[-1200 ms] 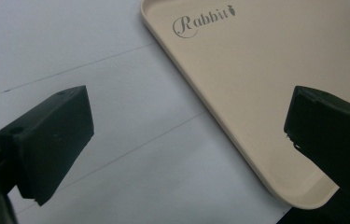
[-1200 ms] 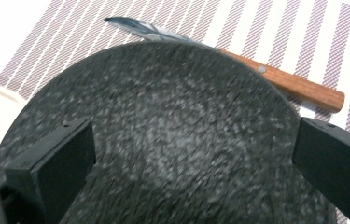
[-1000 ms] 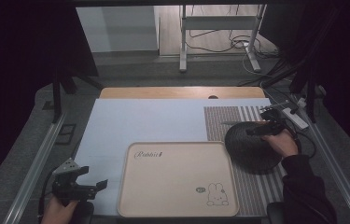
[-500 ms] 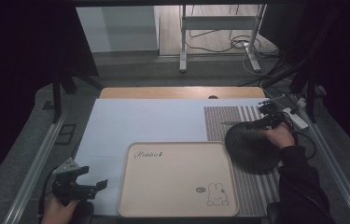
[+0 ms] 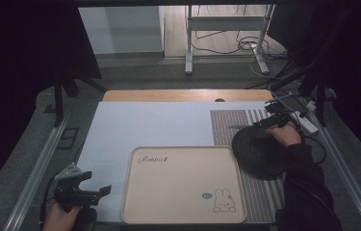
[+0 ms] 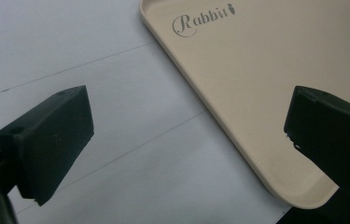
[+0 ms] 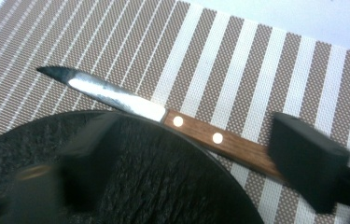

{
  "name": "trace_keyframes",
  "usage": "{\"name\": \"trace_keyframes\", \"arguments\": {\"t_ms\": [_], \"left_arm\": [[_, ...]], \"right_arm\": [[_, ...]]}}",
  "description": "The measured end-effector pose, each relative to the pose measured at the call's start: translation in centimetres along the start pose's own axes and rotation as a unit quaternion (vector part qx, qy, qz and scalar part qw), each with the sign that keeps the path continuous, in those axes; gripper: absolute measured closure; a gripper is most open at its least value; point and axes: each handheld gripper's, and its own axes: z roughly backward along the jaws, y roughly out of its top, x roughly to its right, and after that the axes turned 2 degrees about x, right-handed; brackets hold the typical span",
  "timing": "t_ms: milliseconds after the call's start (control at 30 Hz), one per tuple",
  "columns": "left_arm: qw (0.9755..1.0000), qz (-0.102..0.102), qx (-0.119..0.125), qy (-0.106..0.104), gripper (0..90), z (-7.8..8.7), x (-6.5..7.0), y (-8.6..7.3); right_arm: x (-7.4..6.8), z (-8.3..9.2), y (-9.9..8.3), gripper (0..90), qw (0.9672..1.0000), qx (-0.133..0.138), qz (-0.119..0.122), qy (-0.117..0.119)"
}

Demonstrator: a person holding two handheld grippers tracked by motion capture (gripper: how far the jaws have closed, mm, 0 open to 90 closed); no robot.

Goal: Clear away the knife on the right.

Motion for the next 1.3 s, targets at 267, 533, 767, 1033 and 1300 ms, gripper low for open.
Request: {"name": "trace_keyframes", "arguments": {"t_ms": [267,533,767,1033,1300], "left_arm": [[1.0000,0.000,0.000,0.000,1.5,0.0,0.0,0.0],[1.0000,-0.001,-0.001,0.001,1.6,0.0,0.0,0.0],[1.0000,-0.001,-0.002,0.002,1.6,0.0,0.1,0.0],[1.0000,-0.002,-0.002,0.003,1.7,-0.1,0.1,0.0],[1.0000,-0.005,-0.004,0.003,1.7,-0.1,0.1,0.1]], "right_arm": [[1.5,-0.5,1.0,76.4,0.9998,-0.011,0.000,0.018],[3.4,-1.7,1.0,89.4,0.9991,-0.032,0.009,-0.024],[5.7,-2.1,-0.6,89.4,0.9986,-0.041,-0.011,-0.031],[6.1,-1.1,-1.6,89.4,0.9978,-0.063,-0.020,-0.013],[5.6,-0.8,-1.9,89.4,0.9966,-0.081,-0.015,-0.001]]}}
